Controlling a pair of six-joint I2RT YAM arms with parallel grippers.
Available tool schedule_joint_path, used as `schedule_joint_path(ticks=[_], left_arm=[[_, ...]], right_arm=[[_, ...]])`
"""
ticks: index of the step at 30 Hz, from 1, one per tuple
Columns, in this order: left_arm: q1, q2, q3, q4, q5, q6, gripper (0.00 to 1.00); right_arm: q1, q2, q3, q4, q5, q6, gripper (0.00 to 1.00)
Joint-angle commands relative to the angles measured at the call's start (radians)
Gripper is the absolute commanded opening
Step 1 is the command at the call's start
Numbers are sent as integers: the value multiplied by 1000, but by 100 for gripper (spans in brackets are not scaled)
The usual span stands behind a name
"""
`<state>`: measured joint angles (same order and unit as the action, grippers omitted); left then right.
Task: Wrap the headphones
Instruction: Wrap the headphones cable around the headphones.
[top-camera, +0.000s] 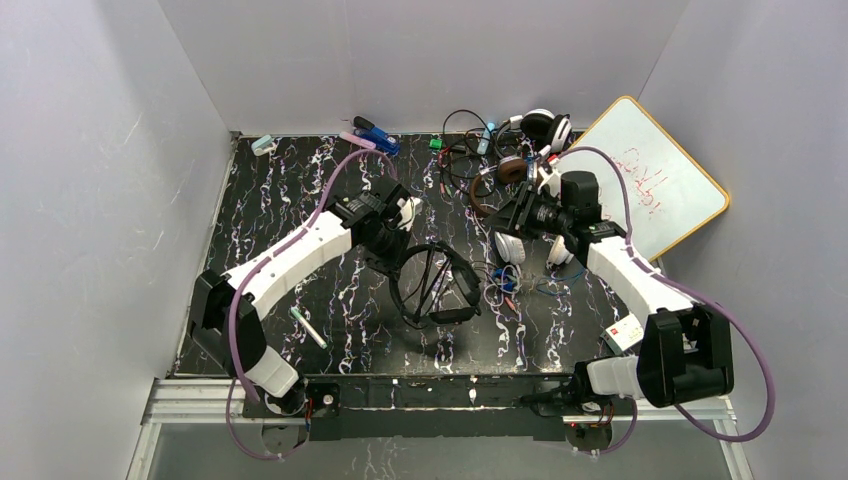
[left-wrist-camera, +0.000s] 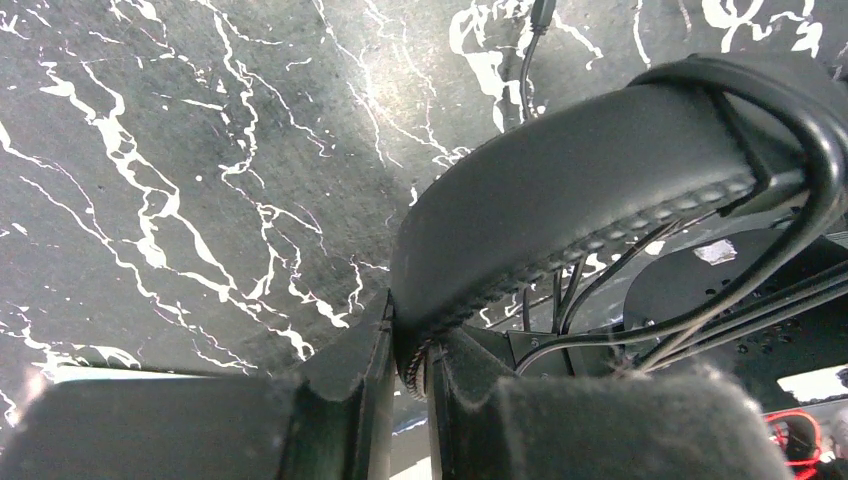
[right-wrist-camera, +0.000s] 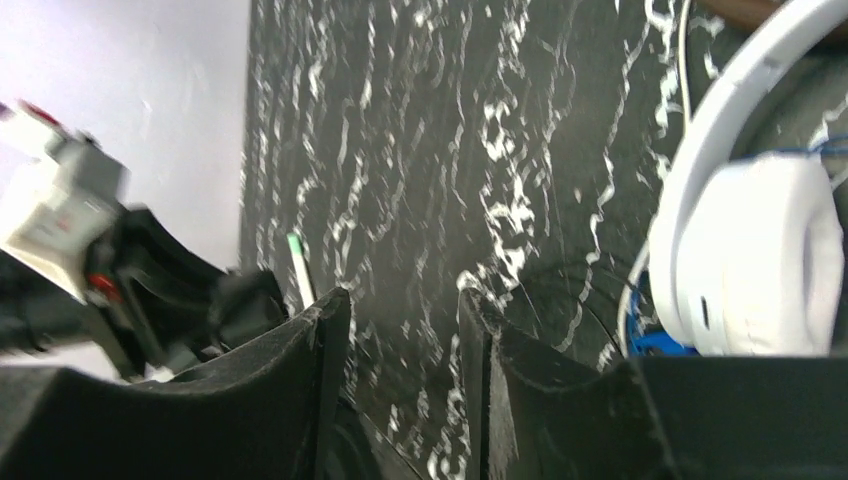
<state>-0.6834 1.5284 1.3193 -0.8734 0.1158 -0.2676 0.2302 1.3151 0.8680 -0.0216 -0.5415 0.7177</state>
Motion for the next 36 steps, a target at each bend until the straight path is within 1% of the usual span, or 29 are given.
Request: schedule_joint_path(ticks=[1,3,5,9,13,17,19,23,28,31,36], left_arm=[[4,18,122,-110,78,-31,0],[15,24,163,-143,74,-49,0],[23,25,203,-161,76,-61,0],[29,20,233,-162,83,-76,0],[29,9,226,-141,96,-85,0],[30,-32,182,-87,102,-87,0],[29,-48,168,-73,108,-90,0],[28,-52,160,-73,125,-82,0],[28,-68,140,-58,144,-72,0],[29,-86,126,-49,148,-70,0],[29,-96,118,-50,153,-56,0]], right_arm=[[-5,-95,-69,-127,-60,-171,53],[-3,-148,-110,-151,-23,-155,54],[-2,-187,-148,-165,11,-101,57],[4,-218,-206,-174,60,79,58],[32,-282,-300,-92,108,304,58],[101,-346,-380,7,255,486,60],[120,-331,-378,13,298,563,60],[189,-245,-330,5,357,673,57],[266,-193,-384,144,424,847,57],[293,-134,-346,146,473,847,57],[316,-37,-312,156,484,852,57]])
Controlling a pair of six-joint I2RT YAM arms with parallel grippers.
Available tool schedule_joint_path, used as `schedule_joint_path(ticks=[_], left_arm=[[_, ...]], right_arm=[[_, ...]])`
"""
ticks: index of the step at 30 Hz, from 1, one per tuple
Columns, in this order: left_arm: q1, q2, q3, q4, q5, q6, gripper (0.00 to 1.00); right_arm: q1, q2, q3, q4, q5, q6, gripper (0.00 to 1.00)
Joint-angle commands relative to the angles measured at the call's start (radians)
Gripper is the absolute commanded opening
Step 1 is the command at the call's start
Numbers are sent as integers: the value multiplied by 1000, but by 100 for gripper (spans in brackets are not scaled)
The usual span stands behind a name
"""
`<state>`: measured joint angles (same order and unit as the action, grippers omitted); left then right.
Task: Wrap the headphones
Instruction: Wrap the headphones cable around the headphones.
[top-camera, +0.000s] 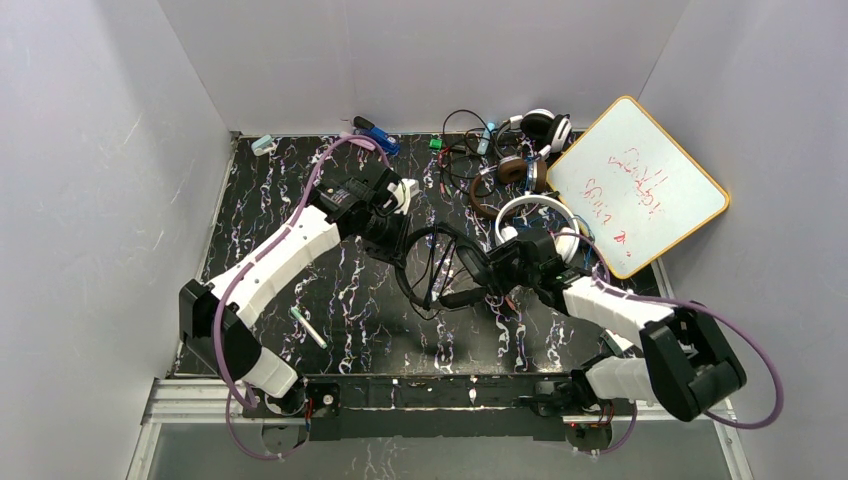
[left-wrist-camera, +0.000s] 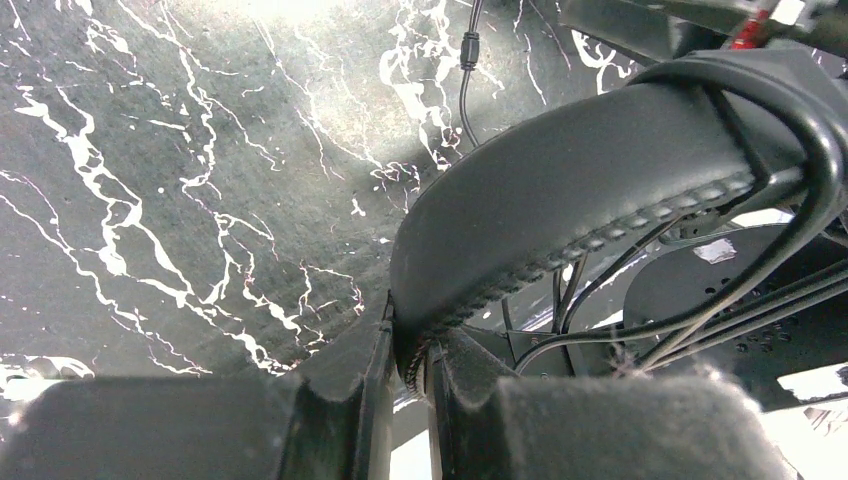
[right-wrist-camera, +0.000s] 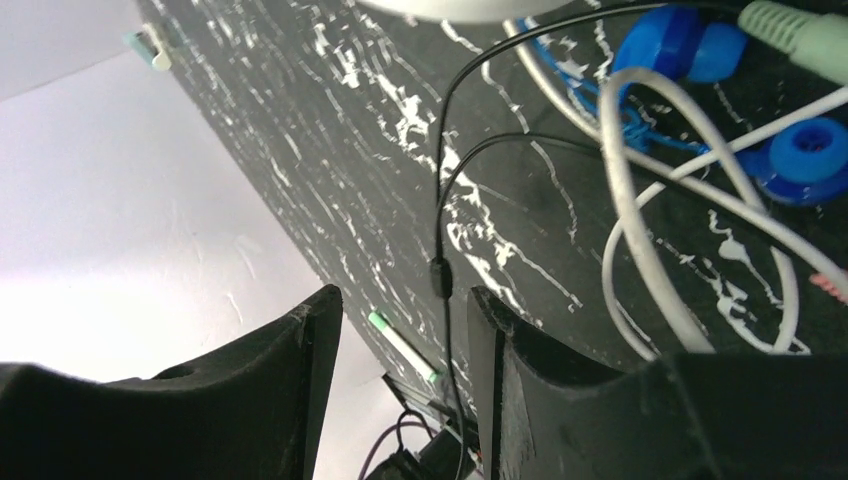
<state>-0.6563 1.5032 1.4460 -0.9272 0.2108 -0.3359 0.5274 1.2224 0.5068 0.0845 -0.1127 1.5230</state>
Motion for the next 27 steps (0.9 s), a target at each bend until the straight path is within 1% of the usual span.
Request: schedule_joint_path(ticks=[1,7,14,19,23,27], left_arm=[[1,-73,-8,3,58,16,0],[3,-84,-7,1,52,14,0],[1,-87,-19,8,59,5,0],[2,-86,-5,4,63,5,0],[2,-87,8,-7,62,14,0],[2,-100,7,-9,66,18,0]], right_arm=[[28,68,50,52,61,53,57],[51,146,51,92,102,63,57],[52,271,106,127,108,35,55],[52,312,148,89,203,35,52],[54,334,181,31,258,36,46],[54,351,206,-30,325,25,33]])
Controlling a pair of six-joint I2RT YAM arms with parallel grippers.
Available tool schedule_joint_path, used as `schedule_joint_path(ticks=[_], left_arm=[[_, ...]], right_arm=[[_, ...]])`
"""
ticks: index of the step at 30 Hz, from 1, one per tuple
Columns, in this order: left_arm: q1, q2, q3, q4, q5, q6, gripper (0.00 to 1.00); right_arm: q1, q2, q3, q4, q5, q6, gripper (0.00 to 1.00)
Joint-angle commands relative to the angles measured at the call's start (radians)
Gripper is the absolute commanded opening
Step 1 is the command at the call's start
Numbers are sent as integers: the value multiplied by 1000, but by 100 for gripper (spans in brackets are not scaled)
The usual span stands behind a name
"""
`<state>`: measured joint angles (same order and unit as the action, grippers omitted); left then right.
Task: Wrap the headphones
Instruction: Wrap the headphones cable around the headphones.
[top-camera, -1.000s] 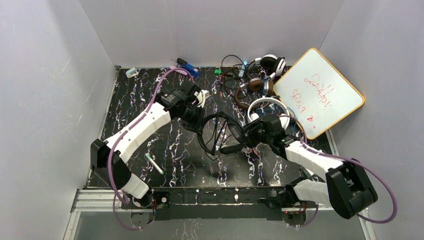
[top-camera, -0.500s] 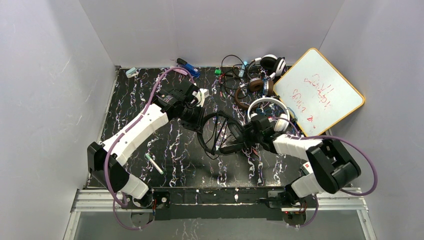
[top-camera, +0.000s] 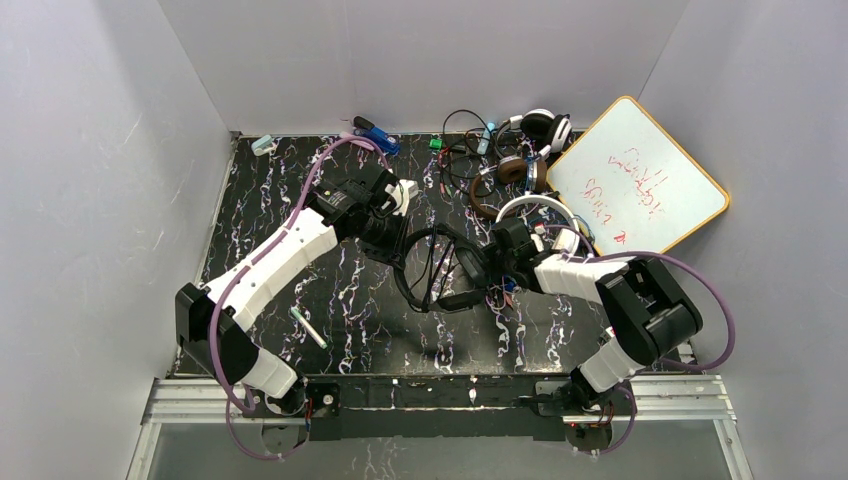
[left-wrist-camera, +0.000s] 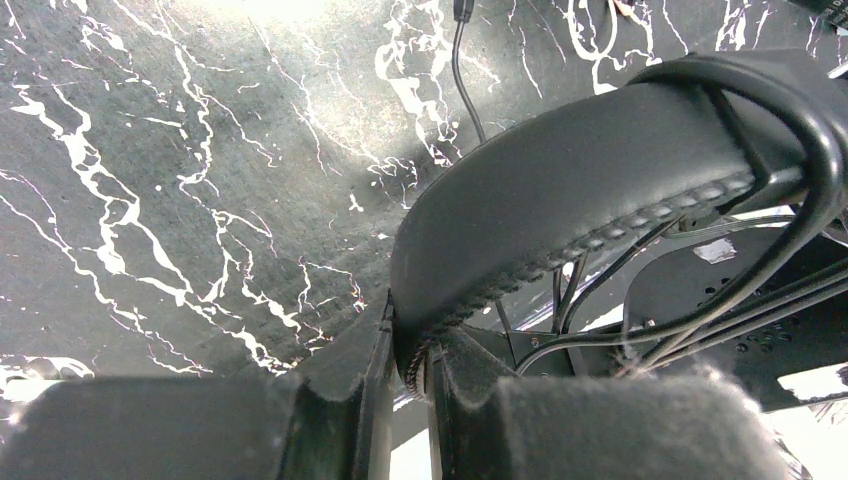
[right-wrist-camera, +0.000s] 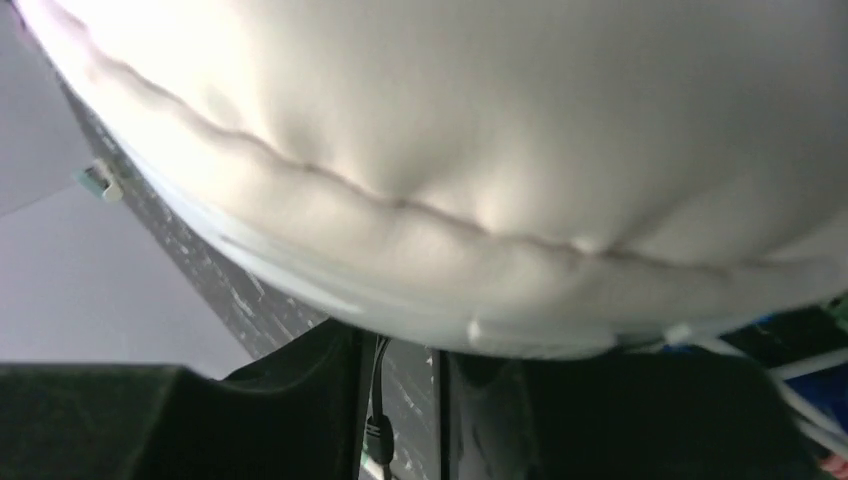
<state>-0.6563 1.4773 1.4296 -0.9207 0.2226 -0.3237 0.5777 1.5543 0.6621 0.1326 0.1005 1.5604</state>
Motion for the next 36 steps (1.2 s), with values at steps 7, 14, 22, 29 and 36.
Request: schedule_joint_path(ticks=[7,14,22,29,36], left_arm=[[2,-110,27,-22,49,21,0],[2,-126,-11,-30,69,54,0],[2,-146,-58,-26,-62,84,0],[5,-161,-21,-7,-341,-12,0],[47,-128,57,127,-352,-268,0]], right_arm=[[5,-10,115,-131,215,-78,1],[8,-112,240,-183,145,-131,1],[-30,-188,332,-236,141,-209,1],[-117,-198,374,-284,24,-343,1],[-124,-210,294,-285,-94,-428,1]])
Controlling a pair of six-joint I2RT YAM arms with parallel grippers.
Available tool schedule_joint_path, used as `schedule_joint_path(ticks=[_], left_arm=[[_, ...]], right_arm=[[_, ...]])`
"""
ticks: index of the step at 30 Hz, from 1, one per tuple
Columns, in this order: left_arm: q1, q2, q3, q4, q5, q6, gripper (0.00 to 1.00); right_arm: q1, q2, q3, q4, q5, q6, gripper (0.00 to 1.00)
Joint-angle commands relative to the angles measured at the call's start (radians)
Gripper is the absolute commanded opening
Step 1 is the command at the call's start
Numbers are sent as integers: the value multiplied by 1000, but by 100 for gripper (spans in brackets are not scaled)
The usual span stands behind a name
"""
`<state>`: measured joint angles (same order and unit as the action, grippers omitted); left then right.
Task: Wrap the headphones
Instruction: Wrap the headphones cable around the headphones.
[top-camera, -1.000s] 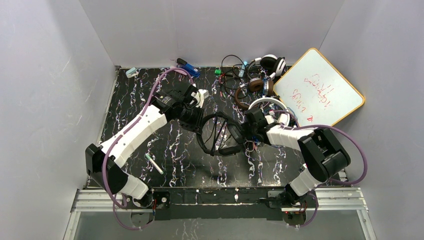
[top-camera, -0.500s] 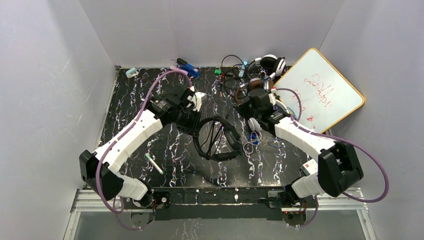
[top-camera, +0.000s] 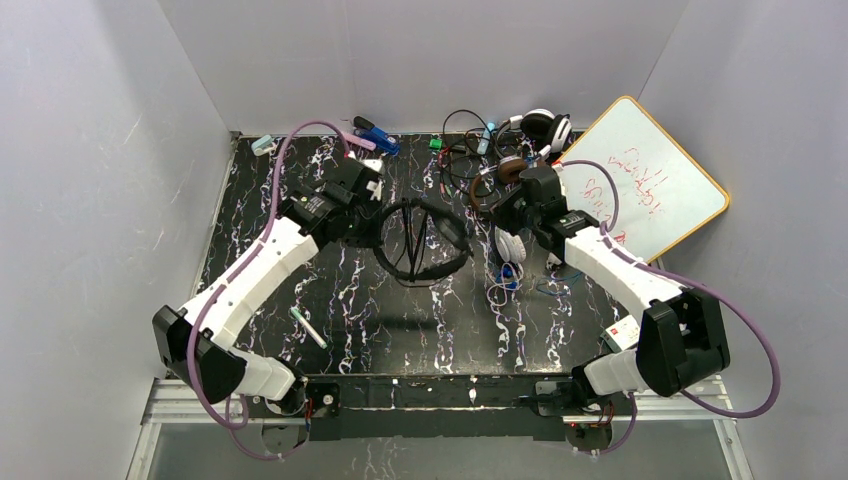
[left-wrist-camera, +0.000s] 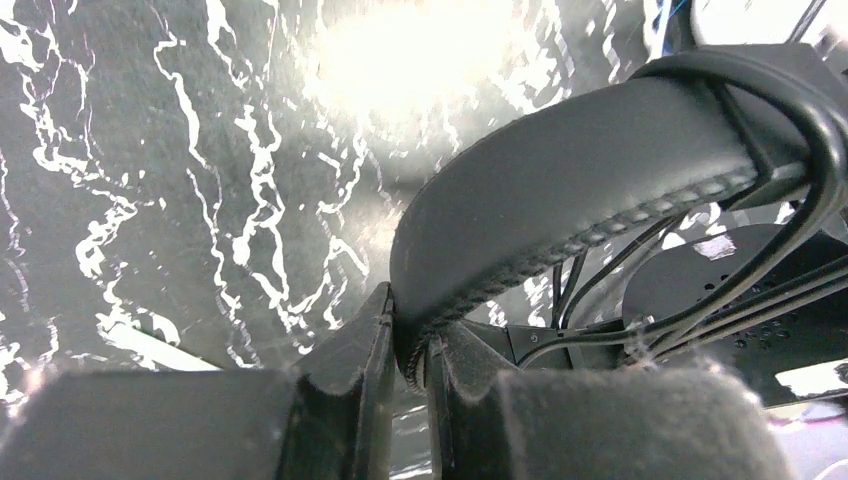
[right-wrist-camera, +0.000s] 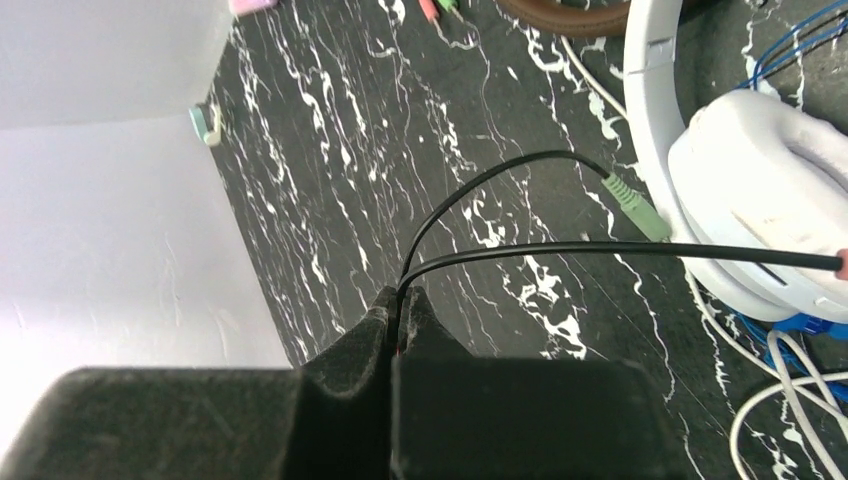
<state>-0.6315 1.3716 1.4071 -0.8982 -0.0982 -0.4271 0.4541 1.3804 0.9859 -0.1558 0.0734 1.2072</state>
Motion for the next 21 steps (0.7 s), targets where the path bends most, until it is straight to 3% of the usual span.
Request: schedule_joint_path(ticks=[1,7,13,21], left_arm=[[37,-15,104,113,-45,-185,0],[80,-9,217,168,-215,-235,0],[97,-5,244,183,-140,-228,0],[102,-51,250,154,-235,-228,0]], right_arm=[[-2,-44,-44,7,-67,-77,1],[-8,-99,-99,-10,-61,-95,1],[-30,-101,-121,-16,-60,-111,1],[-46,-61,-99,-44,26,-192,1]])
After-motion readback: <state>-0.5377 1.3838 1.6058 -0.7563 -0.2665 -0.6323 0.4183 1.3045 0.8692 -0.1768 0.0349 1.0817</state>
